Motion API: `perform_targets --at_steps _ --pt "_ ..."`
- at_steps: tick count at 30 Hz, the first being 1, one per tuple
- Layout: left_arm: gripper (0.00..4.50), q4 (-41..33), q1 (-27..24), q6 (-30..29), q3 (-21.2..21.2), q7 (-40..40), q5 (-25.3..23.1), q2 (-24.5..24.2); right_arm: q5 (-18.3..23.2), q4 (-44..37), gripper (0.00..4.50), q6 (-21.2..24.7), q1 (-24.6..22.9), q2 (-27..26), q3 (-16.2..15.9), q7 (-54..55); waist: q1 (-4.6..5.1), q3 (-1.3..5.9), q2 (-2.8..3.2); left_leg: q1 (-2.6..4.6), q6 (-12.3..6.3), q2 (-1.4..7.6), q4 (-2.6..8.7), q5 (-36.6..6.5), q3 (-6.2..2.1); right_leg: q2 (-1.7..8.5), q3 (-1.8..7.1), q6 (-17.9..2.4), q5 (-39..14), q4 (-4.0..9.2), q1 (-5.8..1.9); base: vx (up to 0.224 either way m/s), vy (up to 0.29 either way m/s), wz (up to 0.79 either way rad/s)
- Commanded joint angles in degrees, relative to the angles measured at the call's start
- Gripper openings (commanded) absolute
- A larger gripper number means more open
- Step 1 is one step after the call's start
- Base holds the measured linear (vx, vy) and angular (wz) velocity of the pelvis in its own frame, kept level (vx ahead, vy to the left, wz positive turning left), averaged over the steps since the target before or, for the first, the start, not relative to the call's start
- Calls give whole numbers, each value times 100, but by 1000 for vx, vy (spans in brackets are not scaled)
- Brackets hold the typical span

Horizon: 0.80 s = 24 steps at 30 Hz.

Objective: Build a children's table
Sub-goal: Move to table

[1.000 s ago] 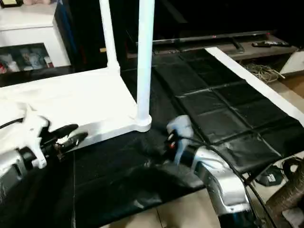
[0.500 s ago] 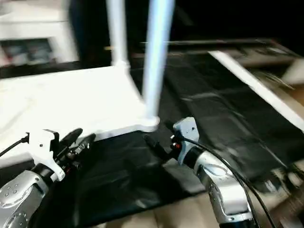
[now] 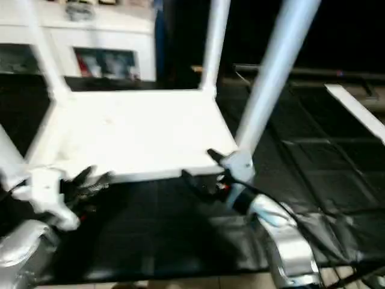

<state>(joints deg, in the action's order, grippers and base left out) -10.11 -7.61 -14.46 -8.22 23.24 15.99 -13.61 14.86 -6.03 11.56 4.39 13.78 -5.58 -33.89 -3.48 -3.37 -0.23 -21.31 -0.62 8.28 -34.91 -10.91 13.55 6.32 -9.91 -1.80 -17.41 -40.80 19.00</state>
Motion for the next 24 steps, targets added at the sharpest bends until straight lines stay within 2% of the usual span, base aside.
perform_targets --at_steps 1,2,3,4,5,6,7,8,9,10,11,12,13,15,17,18,20,21,22,23,24 --pt "239 410 88 285 52 171 -52 41 -264 140 450 272 31 135 60 317 -103 292 -245 105 878 479 705 -3214 -168 689 701 157 -2231 693 93 21 93 17" --pt "239 587 132 378 31 208 -66 5 -245 160 450 349 37 139 53 317 -328 176 -244 339 622 206 -708 -1966 -460 1684 1351 197 -3741 1708 592 21 93 17" --pt "239 915 215 577 -4 263 -131 -90 -199 190 450 377 45 121 61 290 -229 341 -226 -589 208 -134 -1199 -918 -1155 1679 1757 126 -3367 1413 -223 103 149 -13" --pt "239 915 215 577 -4 263 -131 -90 -199 190 450 377 45 121 61 290 -221 261 -250 -730 387 -118 -1158 -709 -1287 1505 1497 -71 -3057 1324 -384 62 221 -34" --pt "239 1079 250 747 -21 315 -187 -161 -189 197 450 345 53 71 79 317 -327 271 -167 -452 497 86 -677 -827 -1230 1096 1233 -925 -1773 1236 -264 62 221 -34" --pt "239 1079 250 747 -21 315 -187 -161 -189 197 450 345 53 71 79 317 -281 323 -37 -45 217 124 54 -656 -1081 379 760 -1470 -1004 1019 -132 -18 216 5" --pt "239 1158 255 829 -125 359 -103 -137 -171 218 450 170 73 -21 100 320 -135 320 103 210 -454 321 378 -633 -1027 -337 607 -1337 -397 682 232 -51 202 22" --pt "239 1191 256 872 -192 386 -29 -113 -187 248 450 1 83 -58 111 327 -32 434 194 301 -504 563 431 -885 -1139 -230 629 -1132 -192 515 216 -51 202 22" --pt "239 1182 242 919 -241 405 19 -105 -156 286 450 -154 99 -104 132 306 -17 384 296 202 -252 600 528 -1321 -1165 -189 640 -806 129 520 172 -59 221 17" --pt "239 1117 214 930 -248 401 33 -107 72 260 450 12 109 -113 163 161 25 381 253 195 -66 586 555 -1455 -1174 -190 654 -677 313 544 168 -23 219 4" --pt "239 1068 194 965 -233 396 22 -112 198 230 450 139 116 -119 191 136 33 362 252 184 222 474 574 -1680 -1148 -144 693 -507 479 613 161 -23 219 4" --pt "239 934 146 972 -191 364 3 -128 94 267 450 131 161 -103 211 284 43 327 247 173 546 389 622 -2148 -1065 -83 728 -369 423 735 148 -18 152 5" --pt "239 912 138 964 -185 359 0 -132 84 275 450 127 165 -99 211 290 67 320 203 129 840 347 666 -2677 -1046 -1 758 -183 213 825 83 -22 91 1" --pt "239 605 67 857 -166 250 -17 -171 140 339 450 122 200 -139 291 302 64 324 141 117 1016 325 662 -3144 -1007 99 808 3 -238 916 85 -11 46 1" --pt "239 366 67 742 -245 147 83 -156 304 312 450 106 233 -212 366 215 65 309 108 81 992 318 654 -3285 -970 146 828 8 -618 989 99 0 0 0" --pt "239 56 93 578 -303 -12 87 -139 -45 368 450 -310 290 -99 209 146 62 309 83 63 960 327 647 -3308 -949 184 843 -46 -791 1011 110 0 0 0" --pt "239 -115 99 574 -319 -97 45 -124 -55 391 450 -395 311 -68 138 -7 48 319 33 30 797 322 625 -2893 -881 209 868 -110 -732 1043 89 -15 -71 -4" --pt "239 -183 96 611 -337 -149 31 -92 16 384 450 -373 311 -85 140 -57 23 340 18 18 611 321 609 -2499 -825 218 883 -161 -588 1051 68 -6 -95 -2" --pt "239 -230 93 636 -351 -186 22 -68 64 378 450 -362 311 -94 140 -83 18 333 -1 11 488 325 603 -2276 -760 208 896 -227 -611 1073 83 9 -110 0" --pt "239 -293 77 636 -361 -236 33 -36 84 396 450 -493 316 -98 117 -156 13 329 5 10 462 328 607 -2231 -732 210 900 -262 -679 1084 88 9 -110 0" --pt "239 -329 68 636 -367 -265 39 -18 96 407 450 -570 319 -100 104 -200 13 339 -20 -25 460 341 610 -2096 -698 220 903 -290 -766 1084 55 14 -103 -4"
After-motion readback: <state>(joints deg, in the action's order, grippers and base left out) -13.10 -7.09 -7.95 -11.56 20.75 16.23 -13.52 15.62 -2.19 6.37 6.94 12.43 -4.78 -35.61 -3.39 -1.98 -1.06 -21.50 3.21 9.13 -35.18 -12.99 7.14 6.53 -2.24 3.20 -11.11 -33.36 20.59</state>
